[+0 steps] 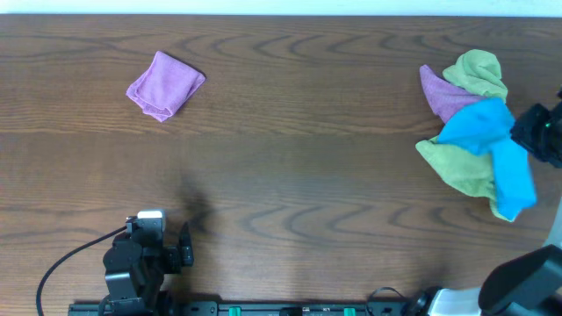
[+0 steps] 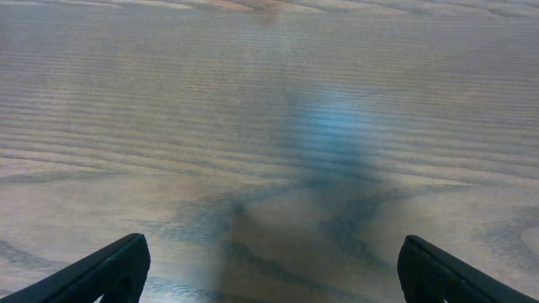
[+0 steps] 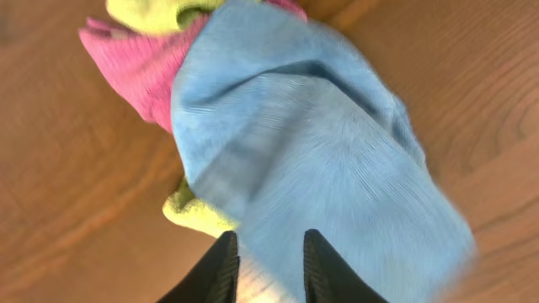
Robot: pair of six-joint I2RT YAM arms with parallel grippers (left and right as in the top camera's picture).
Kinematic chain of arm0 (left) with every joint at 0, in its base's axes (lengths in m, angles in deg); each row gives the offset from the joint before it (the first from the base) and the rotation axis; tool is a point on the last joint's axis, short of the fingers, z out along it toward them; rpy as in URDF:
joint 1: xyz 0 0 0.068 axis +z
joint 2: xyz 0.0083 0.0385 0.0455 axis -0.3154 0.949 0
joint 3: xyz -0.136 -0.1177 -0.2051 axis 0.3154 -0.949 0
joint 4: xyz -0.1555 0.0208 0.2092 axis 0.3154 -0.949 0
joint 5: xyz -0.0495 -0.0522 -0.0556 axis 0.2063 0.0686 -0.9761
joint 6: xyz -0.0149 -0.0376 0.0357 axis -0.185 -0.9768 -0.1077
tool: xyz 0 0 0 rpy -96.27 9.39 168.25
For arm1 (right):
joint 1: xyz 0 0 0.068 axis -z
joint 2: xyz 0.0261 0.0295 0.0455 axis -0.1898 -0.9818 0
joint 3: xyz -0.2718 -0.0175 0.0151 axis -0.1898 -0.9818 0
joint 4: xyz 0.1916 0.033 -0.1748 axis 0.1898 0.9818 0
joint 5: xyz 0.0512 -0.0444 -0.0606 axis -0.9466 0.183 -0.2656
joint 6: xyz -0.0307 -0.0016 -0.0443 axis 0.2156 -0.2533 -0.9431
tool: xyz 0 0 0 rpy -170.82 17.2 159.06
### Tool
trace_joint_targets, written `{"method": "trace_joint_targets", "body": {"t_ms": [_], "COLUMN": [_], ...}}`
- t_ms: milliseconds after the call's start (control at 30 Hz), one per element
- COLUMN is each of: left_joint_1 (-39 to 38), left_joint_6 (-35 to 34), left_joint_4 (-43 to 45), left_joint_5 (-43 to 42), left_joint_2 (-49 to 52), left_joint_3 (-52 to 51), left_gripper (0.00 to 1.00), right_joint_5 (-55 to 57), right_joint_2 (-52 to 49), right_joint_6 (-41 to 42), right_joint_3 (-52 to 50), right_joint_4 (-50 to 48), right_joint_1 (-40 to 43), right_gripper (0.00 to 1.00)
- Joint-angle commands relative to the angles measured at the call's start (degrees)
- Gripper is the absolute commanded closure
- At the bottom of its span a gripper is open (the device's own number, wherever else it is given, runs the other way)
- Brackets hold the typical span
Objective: Fold the cloth
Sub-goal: 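Grasp the blue cloth edge with the right gripper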
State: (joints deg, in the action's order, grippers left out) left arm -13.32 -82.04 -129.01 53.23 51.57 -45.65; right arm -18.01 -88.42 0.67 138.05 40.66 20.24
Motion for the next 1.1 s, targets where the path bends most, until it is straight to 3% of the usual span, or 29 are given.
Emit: {"method": "trace_joint_targets", "body": {"t_ms": [0,133,233,300,500,733,767,867,1067], "left_joint_1": [-0.2,-0.2,-0.2,-0.2,-0.2,-0.2,-0.2,-0.2,-0.2], "left_joint_6": [1.2,1.2,1.2,1.2,1.2,1.2,1.2,1.2,1.2], "left_joint_4": [-2.4,-2.4,-2.4,-2.4,-2.4,-2.4,-2.4,-2.4,-2.4], "left_joint_5": [1.1,1.1,1.1,1.1,1.1,1.1,1.1,1.1,1.1], "left_joint_2": [-0.4,-0.4,-0.4,-0.4,-0.4,-0.4,-0.4,-0.4,-0.4], "left_joint_3": [-2.3,-2.3,-2.3,-2.3,-2.3,-2.3,-2.3,-2.3,-2.3], "left_gripper": [0.05,0.05,0.05,0.05,0.05,0.05,0.05,0.05,0.05], "right_joint_5": [-0.2,-0.2,0.7,2.7,3.7,3.6,3.6,3.6,1.6], "right_joint_2": [-0.5,-0.5,-0.6,-1.1,-5.4,-12.4,-13.3,-14.1,-7.5], "right_joint_6": [-1.3,-1.3,-1.3,-1.3,-1.1,-0.2,-0.2,0.3,0.2], "right_joint_3": [0.6,0.6,0.6,0.5,-3.5,-8.2,-8.2,-8.1,-6.5], "right_joint_4": [0.7,1.0,1.1,1.1,0.5,-2.1,-2.4,-3.3,-3.7], "right_joint_1": [-0.5,-0.5,-0.5,-0.5,-0.4,-0.4,-0.4,-0.5,-0.9], "right_gripper": [0.98,0.98,0.55,0.41,0.37,0.48,0.56,0.99,0.99]}}
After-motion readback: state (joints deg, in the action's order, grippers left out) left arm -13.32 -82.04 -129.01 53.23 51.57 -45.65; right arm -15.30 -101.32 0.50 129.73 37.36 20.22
